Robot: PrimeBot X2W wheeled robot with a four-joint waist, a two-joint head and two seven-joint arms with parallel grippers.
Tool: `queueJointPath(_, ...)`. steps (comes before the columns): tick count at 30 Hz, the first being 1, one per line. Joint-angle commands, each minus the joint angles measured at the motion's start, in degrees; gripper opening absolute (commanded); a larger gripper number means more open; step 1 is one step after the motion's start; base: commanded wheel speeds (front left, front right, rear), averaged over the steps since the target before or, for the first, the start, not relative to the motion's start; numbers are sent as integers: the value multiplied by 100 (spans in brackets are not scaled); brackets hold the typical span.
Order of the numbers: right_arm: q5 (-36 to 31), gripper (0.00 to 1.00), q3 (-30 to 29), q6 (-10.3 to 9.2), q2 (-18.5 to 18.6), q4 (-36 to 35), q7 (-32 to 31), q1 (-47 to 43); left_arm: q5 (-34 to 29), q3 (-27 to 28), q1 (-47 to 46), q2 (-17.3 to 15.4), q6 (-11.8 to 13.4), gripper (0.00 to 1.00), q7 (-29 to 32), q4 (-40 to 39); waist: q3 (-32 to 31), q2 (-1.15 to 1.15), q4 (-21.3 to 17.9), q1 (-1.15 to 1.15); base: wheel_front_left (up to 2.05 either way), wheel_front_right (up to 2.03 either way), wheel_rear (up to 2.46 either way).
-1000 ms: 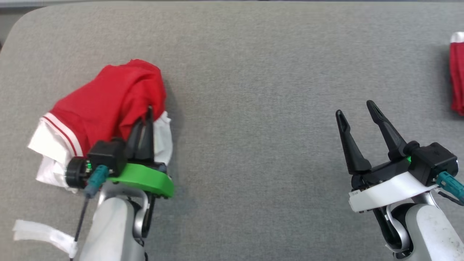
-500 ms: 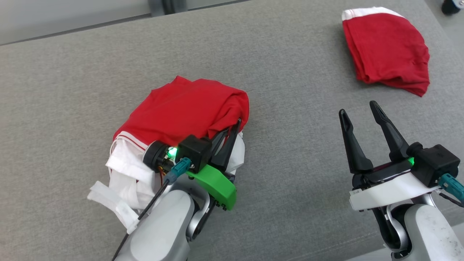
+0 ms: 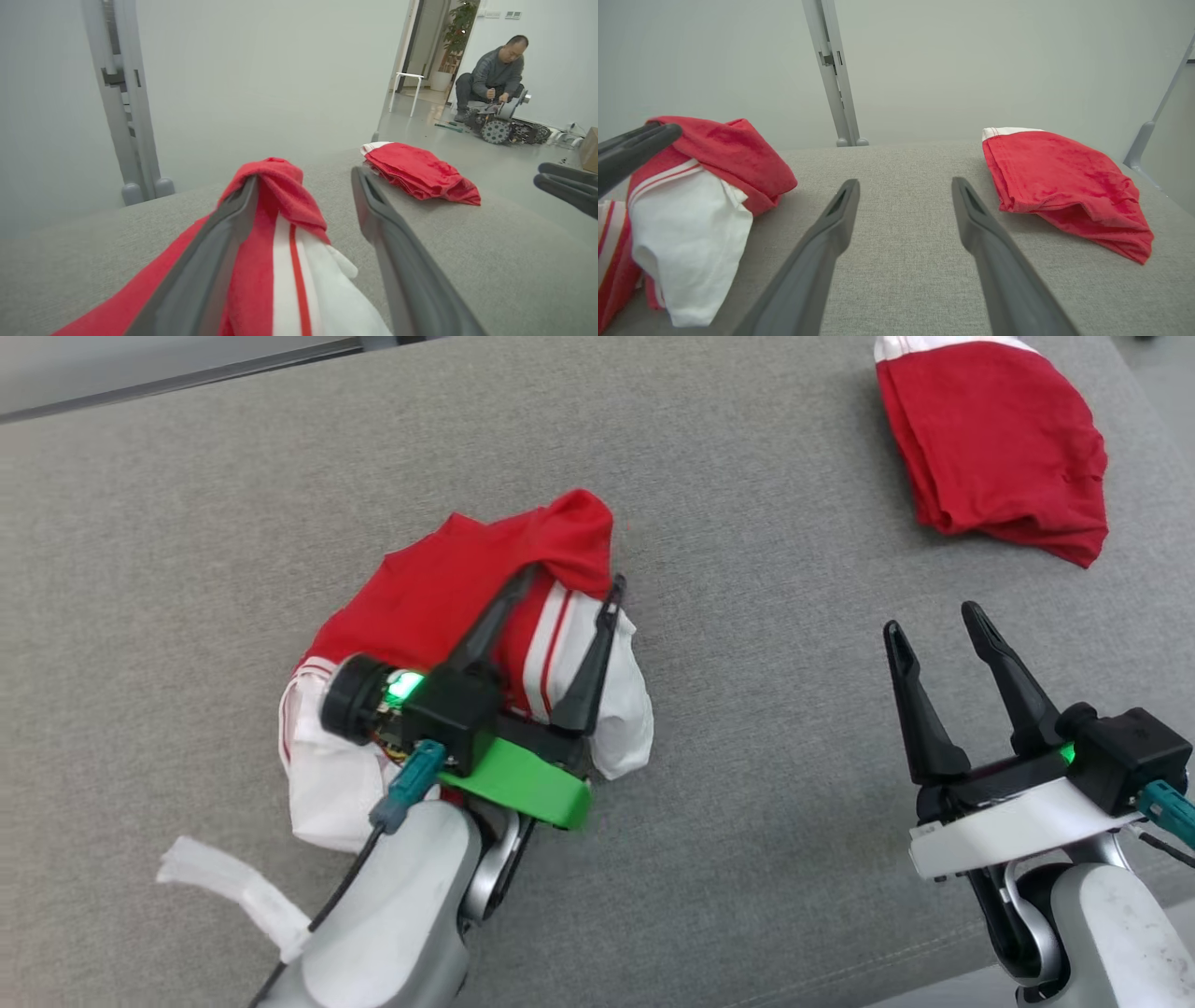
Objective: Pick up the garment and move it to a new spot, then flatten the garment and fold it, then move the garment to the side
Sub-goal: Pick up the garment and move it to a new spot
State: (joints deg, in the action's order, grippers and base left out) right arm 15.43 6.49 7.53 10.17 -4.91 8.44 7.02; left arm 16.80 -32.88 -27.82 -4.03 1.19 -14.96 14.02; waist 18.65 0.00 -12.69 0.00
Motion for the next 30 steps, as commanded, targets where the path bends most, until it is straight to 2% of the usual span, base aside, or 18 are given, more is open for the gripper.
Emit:
queueJointPath(1, -33, 100, -20, -9, 32, -46, -46, -89, -65, 157, 155, -98, 101, 100, -23, -181, -355, 0, 487, 0, 0, 0, 0)
queueJointPath(8, -52, 100, -115, -9, 85, -143, -216, -194, 104, 876, 732, -455, 298, 100, -24, -492, -614, 0, 1021, 0, 0, 0, 0)
queueJointPath(15, -100, 100, -222, -9, 57, -212, -323, -323, 387, 1239, 1331, -820, 318, 100, -21, -455, -788, 0, 1271, 0, 0, 0, 0)
queueJointPath(24, -151, 100, -381, -9, -47, -250, -470, -719, 520, 1586, 2015, -1208, 436, 100, -23, -646, -1109, 0, 1300, 0, 0, 0, 0)
queueJointPath(30, -194, 100, -394, -9, -129, -235, -524, -991, 405, 1508, 2249, -1219, 505, 100, -24, -770, -1294, 0, 1185, 0, 0, 0, 0)
